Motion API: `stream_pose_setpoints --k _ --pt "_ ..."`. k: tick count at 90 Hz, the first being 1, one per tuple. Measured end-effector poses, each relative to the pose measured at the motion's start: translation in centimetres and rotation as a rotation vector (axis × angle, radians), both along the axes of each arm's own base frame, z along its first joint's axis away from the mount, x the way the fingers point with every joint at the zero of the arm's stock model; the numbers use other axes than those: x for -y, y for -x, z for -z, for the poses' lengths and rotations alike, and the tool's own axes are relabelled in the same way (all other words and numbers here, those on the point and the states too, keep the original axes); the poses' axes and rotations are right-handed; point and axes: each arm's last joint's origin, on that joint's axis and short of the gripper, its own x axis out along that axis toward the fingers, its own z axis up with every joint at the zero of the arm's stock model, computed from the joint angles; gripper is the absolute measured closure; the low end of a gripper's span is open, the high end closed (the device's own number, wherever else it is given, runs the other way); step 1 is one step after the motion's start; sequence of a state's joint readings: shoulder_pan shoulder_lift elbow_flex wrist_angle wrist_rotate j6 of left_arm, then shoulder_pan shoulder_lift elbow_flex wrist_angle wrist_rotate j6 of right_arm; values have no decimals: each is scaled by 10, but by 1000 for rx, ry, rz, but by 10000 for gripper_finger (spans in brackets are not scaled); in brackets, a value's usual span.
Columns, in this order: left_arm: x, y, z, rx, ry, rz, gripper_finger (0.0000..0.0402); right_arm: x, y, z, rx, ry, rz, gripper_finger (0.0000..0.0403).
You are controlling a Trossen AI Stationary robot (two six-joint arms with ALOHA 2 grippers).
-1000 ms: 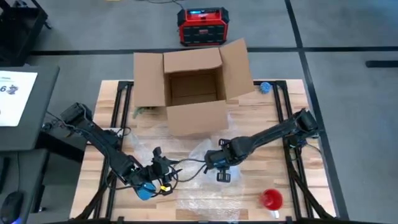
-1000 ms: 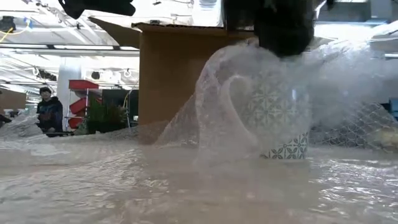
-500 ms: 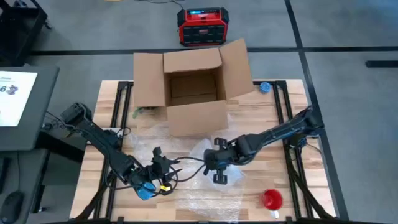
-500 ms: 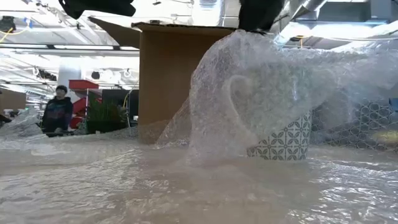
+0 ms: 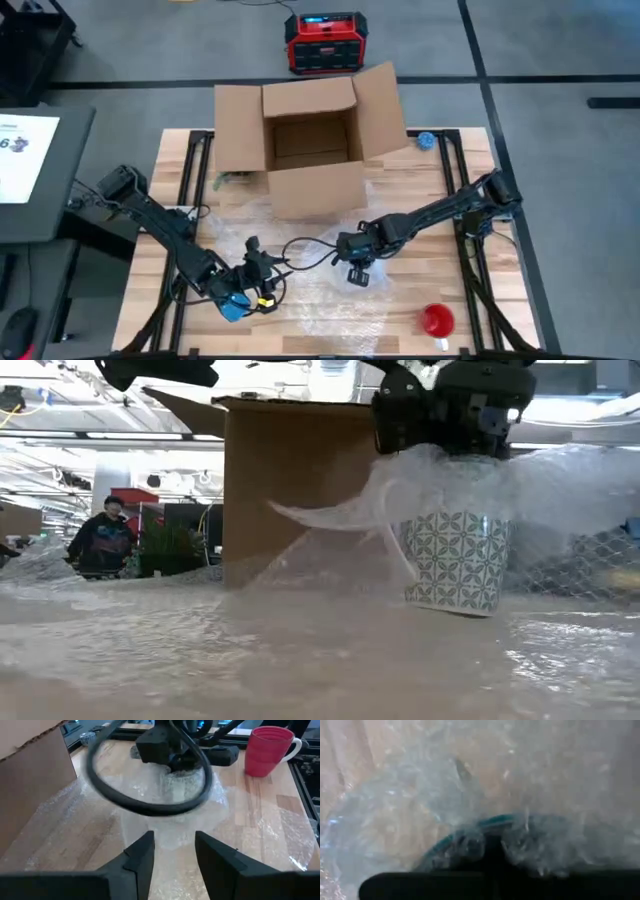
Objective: Wrap mug
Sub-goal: Wrap the green patterned mug into the bubble wrap
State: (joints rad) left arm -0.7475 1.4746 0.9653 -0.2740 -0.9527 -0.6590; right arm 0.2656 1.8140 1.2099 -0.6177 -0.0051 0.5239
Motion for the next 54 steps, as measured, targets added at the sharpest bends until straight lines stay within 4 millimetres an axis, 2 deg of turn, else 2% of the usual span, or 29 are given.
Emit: stream_pose_setpoints --k 12,35,46,54 --pt "0 0 0 0 0 0 279 -2 -3 -18 -32 14 -16 403" --pt "0 0 0 -1 -1 0 279 -8 -6 -76 -76 32 -38 403" --pt "0 0 0 -2 -2 0 279 -17 -10 -97 7 84 -89 403" --pt "0 0 0 -5 -1 3 279 -23 -14 -101 80 98 -127 403"
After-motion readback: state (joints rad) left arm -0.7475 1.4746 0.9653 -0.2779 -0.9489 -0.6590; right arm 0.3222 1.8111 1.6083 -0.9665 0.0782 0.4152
